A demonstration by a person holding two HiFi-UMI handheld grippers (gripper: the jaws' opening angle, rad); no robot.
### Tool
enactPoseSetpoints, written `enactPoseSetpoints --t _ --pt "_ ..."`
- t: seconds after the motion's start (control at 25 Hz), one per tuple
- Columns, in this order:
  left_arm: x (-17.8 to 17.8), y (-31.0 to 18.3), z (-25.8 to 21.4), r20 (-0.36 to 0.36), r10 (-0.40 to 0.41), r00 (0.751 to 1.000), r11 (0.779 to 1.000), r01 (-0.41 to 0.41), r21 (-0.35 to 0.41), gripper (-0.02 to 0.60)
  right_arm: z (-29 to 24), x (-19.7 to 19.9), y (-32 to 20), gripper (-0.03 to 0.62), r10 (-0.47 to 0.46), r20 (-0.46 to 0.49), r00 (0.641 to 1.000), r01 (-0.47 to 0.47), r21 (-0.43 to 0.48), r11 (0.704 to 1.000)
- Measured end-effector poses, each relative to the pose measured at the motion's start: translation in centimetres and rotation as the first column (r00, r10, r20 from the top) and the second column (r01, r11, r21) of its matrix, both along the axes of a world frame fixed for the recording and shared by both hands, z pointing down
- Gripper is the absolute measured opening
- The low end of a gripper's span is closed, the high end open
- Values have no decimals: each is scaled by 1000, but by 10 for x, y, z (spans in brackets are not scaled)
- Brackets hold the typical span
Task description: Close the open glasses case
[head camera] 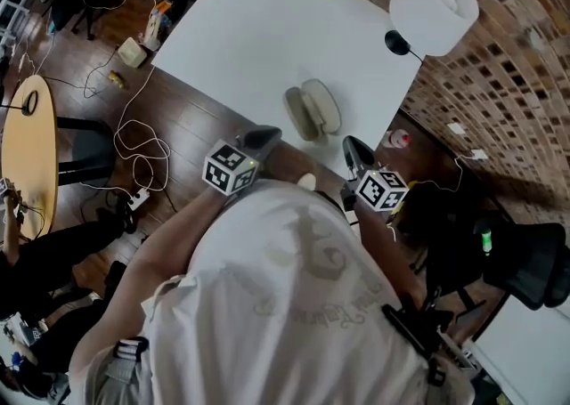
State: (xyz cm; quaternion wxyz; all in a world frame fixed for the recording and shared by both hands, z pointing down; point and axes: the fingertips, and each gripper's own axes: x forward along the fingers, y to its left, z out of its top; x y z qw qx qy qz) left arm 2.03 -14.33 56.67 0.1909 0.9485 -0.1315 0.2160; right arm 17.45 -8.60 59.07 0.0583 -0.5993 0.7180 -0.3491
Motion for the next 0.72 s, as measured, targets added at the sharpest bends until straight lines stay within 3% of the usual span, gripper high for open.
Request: enactPoseSetpoints --t 0.6,0.72 --pt "-28 -37 5 -21 -98 995 995 97 -34 6 40 18 -33 11 -76 -171 982 48 -160 986" --pt "-33 -40 6 -24 -119 993 992 118 -41 6 44 21 -43 84 -95 -184 978 61 -182 981"
